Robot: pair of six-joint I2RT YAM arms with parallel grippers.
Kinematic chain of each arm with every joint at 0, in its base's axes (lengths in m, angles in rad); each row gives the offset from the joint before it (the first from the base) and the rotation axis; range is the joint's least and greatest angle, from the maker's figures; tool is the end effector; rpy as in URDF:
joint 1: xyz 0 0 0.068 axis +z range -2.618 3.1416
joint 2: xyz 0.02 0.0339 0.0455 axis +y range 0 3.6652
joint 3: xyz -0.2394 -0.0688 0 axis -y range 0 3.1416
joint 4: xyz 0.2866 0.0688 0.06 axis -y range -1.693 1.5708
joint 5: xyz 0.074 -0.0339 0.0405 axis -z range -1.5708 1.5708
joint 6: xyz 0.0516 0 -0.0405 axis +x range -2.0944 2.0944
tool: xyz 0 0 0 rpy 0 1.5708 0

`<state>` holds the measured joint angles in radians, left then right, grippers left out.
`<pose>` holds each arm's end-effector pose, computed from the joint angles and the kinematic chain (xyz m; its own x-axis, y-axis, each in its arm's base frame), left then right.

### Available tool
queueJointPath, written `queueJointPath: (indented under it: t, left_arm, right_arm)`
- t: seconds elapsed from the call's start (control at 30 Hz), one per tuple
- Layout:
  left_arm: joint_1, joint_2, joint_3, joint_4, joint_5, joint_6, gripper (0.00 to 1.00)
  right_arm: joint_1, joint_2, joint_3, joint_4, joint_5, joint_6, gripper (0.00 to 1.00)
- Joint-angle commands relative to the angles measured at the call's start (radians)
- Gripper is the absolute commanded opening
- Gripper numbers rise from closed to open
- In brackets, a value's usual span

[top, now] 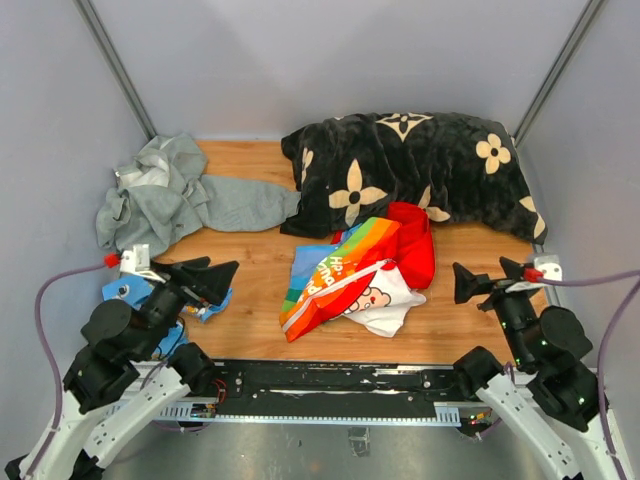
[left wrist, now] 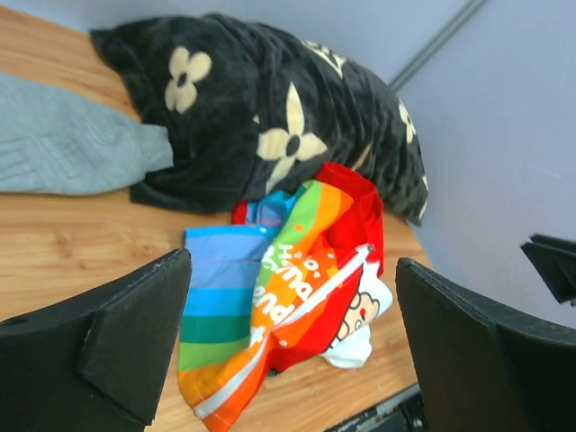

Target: Zip up the jacket

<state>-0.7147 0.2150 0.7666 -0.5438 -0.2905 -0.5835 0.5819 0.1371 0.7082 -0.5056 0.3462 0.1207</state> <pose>0.1020 -0.0689 0.3668 -0.2219 -0.5064 -0.8333 0.3467 0.7578 -0.5528 0.1047 0.0479 0.3596 0.0261 0.1527 -0.9879 -0.2390 0.9605 0.1422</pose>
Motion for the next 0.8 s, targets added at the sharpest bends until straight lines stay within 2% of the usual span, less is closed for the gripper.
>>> queueJointPath:
  t: [0.0, 0.13, 0.37, 0.77]
  left_arm:
    - [0.004, -0.109, -0.038, -0.061, -0.135, 0.038, 0.99]
    - [0.004, -0.209, -0.103, -0.025, -0.168, 0.044, 0.99]
    - [0.006, -0.194, -0.116, -0.031, -0.194, 0.063, 0.99]
    - [0.011, -0.212, -0.131, -0.029, -0.191, 0.060, 0.99]
  right_arm:
    - [-0.011, -0.071, 0.017, -0.096, 0.201, 0.045, 0.98]
    - [-0.012, -0.108, 0.030, -0.100, 0.147, 0.034, 0.98]
    - [-0.013, -0.137, 0.025, -0.094, 0.067, 0.003, 0.98]
    - [-0.033, -0.136, 0.029, -0.076, 0.028, -0.021, 0.99]
